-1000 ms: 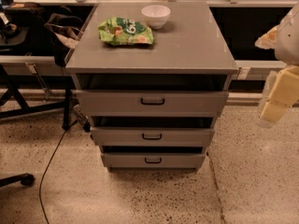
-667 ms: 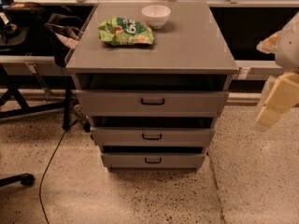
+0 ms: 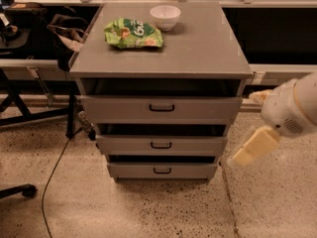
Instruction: Open bottom drawer
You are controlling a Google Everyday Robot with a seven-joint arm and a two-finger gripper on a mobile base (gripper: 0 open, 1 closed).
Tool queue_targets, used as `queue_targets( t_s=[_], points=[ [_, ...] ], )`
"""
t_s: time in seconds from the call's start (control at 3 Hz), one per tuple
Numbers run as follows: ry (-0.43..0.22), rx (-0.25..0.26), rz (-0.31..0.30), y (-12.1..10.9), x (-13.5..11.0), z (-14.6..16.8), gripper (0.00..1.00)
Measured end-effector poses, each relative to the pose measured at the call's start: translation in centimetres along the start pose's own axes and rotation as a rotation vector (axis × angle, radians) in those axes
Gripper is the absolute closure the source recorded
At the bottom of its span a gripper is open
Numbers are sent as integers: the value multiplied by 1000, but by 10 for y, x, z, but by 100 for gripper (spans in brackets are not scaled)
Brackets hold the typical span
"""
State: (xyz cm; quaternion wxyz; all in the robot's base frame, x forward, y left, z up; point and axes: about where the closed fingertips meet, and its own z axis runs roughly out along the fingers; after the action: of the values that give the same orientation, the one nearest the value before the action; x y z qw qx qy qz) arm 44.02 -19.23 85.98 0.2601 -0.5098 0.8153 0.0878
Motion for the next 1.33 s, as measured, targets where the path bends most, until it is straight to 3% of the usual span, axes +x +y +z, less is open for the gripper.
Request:
queue_targets(
  t_s=[0.33,0.67,1.0,1.33],
  points=[
    [-138,-3,63,-9,13,78,0],
    [-179,49,82,-30,12,128,0],
    [-150,93,79,-57,10,176,0],
    [-150,93,79,-57,10,176,3]
  ],
)
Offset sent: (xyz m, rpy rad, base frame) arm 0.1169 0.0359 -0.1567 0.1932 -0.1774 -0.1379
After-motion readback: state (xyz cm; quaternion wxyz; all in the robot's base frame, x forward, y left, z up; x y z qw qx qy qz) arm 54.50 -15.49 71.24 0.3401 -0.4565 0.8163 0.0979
